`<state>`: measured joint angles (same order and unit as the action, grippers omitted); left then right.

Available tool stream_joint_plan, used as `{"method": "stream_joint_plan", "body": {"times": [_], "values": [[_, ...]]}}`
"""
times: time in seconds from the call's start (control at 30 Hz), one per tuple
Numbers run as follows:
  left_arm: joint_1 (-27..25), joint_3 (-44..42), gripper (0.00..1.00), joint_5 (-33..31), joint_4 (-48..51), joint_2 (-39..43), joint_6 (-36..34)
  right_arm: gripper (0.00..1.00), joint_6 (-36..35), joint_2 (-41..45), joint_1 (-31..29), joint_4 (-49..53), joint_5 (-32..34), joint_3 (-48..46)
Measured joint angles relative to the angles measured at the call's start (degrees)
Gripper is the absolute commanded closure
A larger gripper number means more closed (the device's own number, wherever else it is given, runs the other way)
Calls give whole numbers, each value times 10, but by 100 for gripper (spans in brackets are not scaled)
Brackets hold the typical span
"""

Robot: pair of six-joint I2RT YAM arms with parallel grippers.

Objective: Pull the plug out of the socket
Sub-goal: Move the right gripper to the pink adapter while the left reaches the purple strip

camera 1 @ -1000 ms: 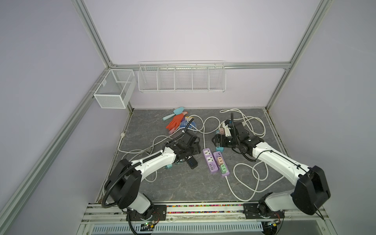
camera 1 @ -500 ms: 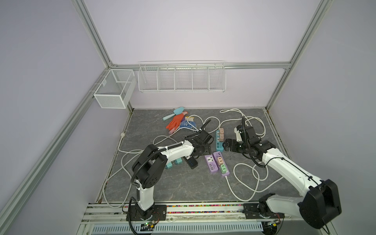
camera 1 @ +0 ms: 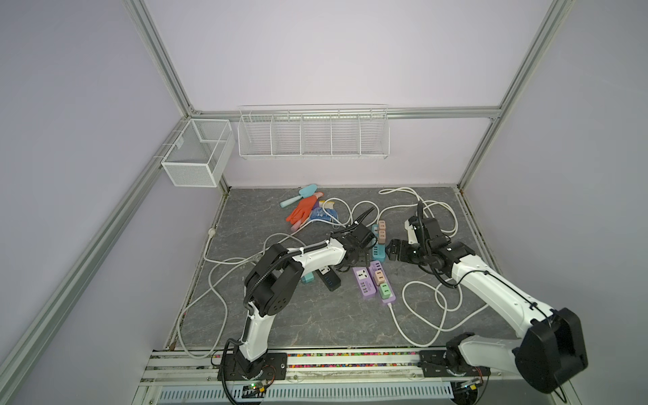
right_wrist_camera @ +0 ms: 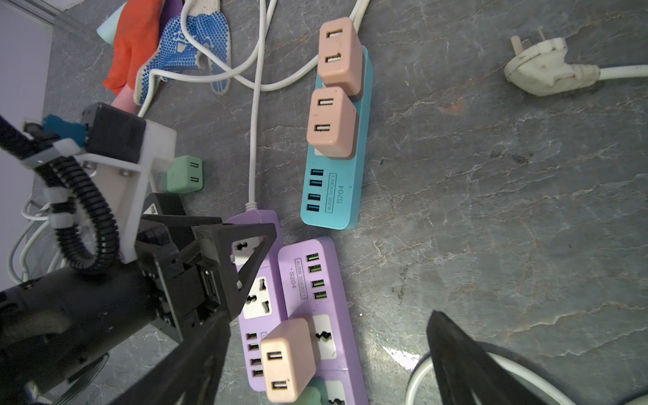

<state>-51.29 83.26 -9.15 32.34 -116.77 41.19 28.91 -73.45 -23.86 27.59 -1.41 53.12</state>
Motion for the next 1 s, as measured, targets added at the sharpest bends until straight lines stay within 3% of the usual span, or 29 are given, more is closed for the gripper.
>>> {"method": "stream_joint_plan", "body": {"times": [0.3,0.63,0.83,1.0], "values": [[-16,-10,14,-31,33,-5,-5,11,-2,-5,2,0,-1,0],[-16,-79,14,-50,81,77,-15,11,-16,-32,2,2,-20,18],[-16,-75,15,-42,74,115,-21,11,-41,-38,2,18,-29,32],[-16,-64,20,4,29,117,-15,11,-58,-29,2,59,-21,37]]}}
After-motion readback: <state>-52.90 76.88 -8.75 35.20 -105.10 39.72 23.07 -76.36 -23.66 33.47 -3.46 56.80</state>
